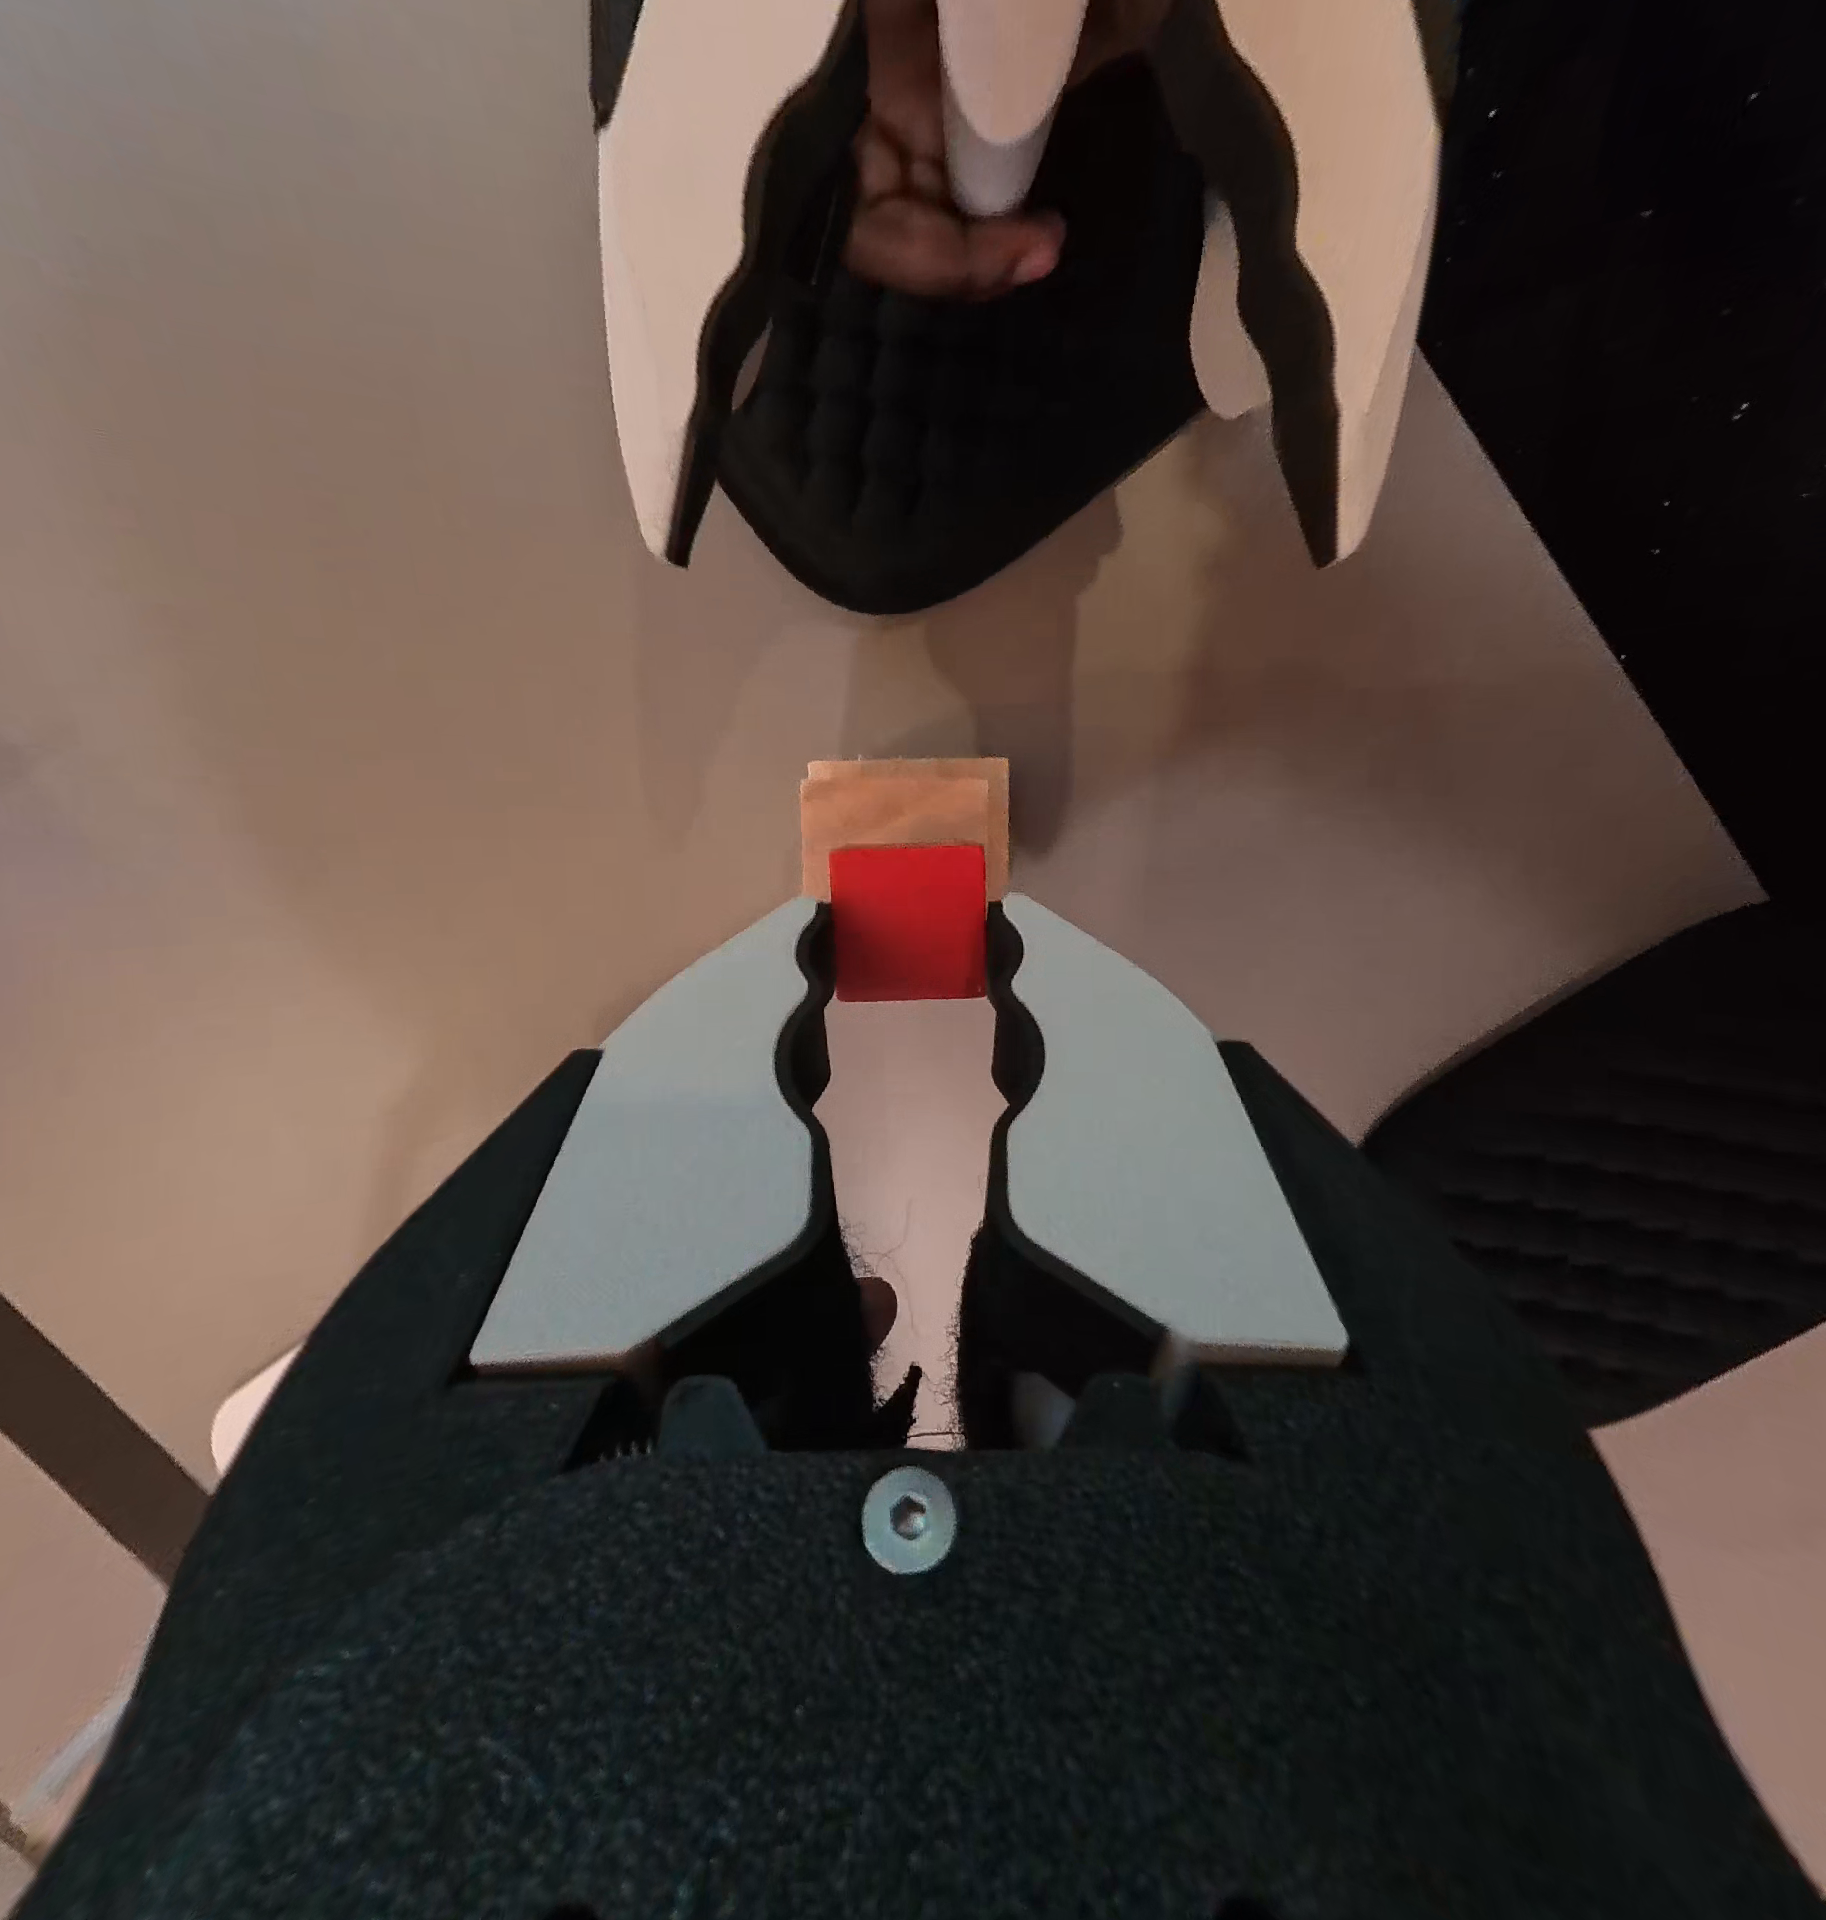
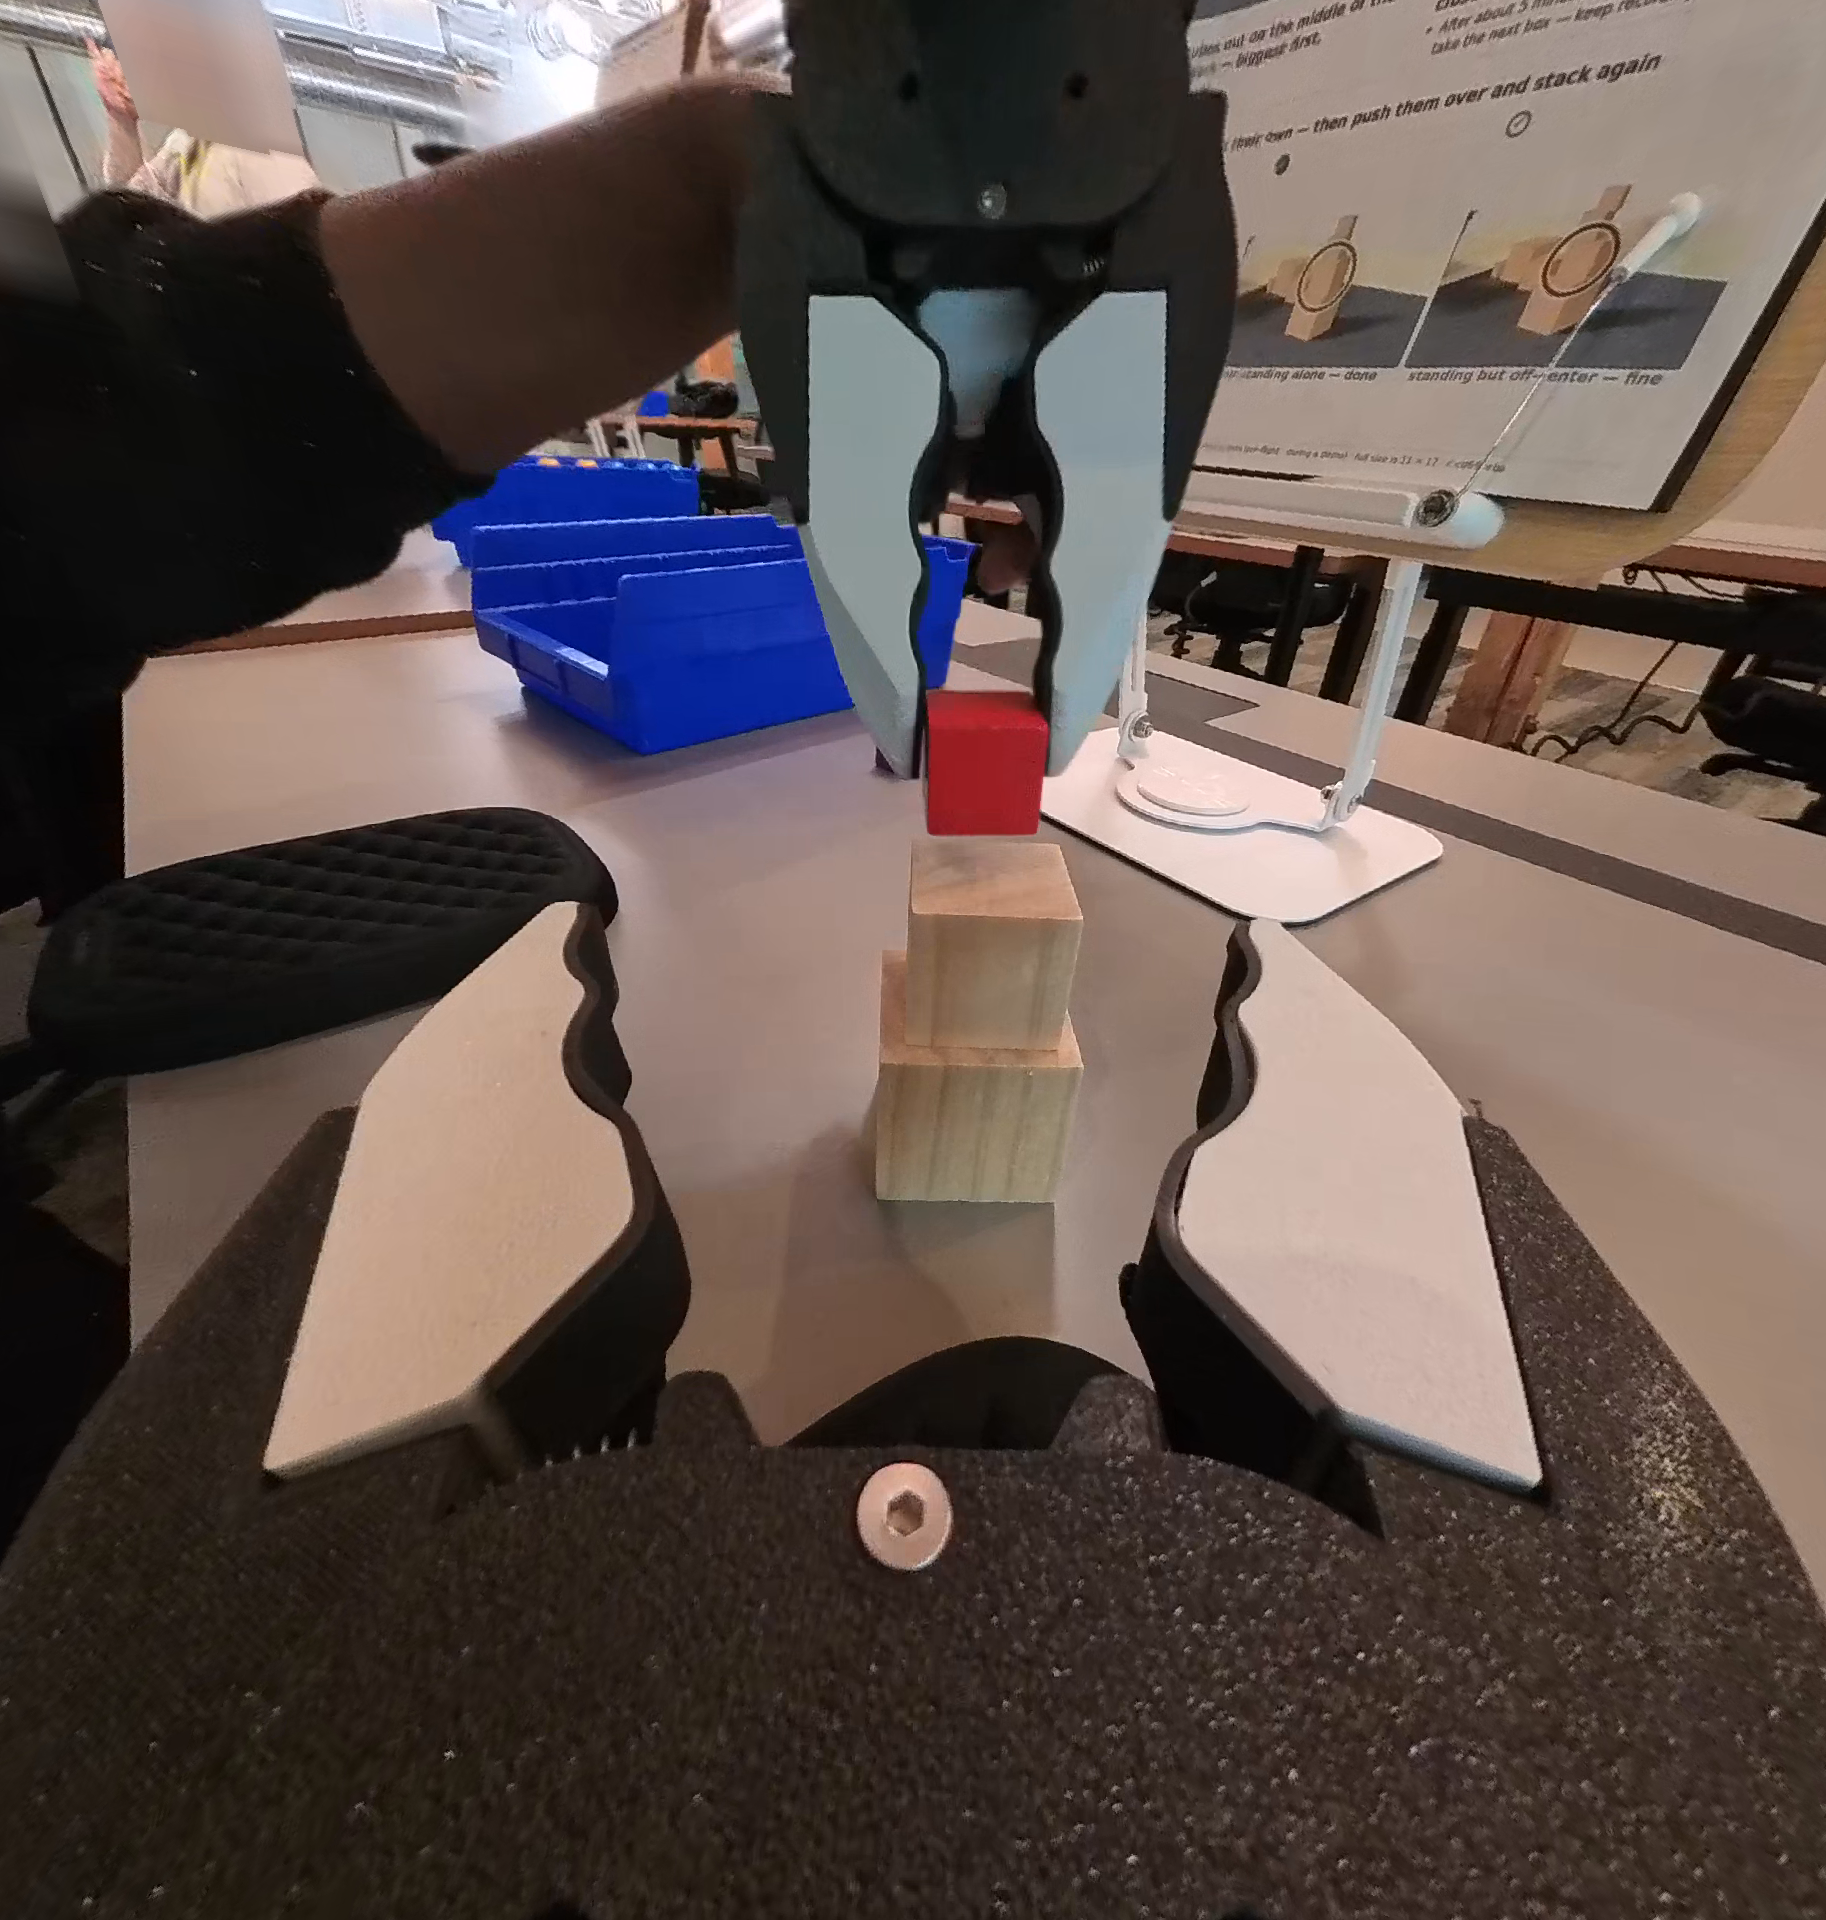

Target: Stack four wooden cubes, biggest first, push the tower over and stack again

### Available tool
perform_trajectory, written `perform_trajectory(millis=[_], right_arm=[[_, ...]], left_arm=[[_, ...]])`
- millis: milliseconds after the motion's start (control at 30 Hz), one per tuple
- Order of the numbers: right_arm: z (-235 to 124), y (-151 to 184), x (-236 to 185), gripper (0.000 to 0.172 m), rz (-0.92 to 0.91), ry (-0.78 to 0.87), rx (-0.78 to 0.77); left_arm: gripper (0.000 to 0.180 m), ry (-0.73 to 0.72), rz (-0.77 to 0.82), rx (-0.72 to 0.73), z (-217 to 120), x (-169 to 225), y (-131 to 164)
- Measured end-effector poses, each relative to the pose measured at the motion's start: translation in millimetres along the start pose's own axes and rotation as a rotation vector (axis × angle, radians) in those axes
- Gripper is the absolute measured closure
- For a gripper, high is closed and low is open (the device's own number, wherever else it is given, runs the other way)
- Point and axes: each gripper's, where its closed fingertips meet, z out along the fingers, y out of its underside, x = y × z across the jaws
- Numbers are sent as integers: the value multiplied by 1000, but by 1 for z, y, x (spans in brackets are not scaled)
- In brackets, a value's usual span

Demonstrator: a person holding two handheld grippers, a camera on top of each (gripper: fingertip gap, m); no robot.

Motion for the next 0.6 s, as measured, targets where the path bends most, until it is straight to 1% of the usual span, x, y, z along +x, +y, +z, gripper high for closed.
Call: perform_trajectory(millis=[67, 233, 600], right_arm=[[0, 0, 0, 63, -1, 0, 0], [0, 0, 0, 63, 3, -3, 0], [1, -1, 0, 63, 1, -3, 2]], left_arm=[[153, 7, 14, 20, 2, 0, -3], [153, 19, 12, -8, 7, -2, 3], [153, 31, 19, -24, 12, -2, 2]])
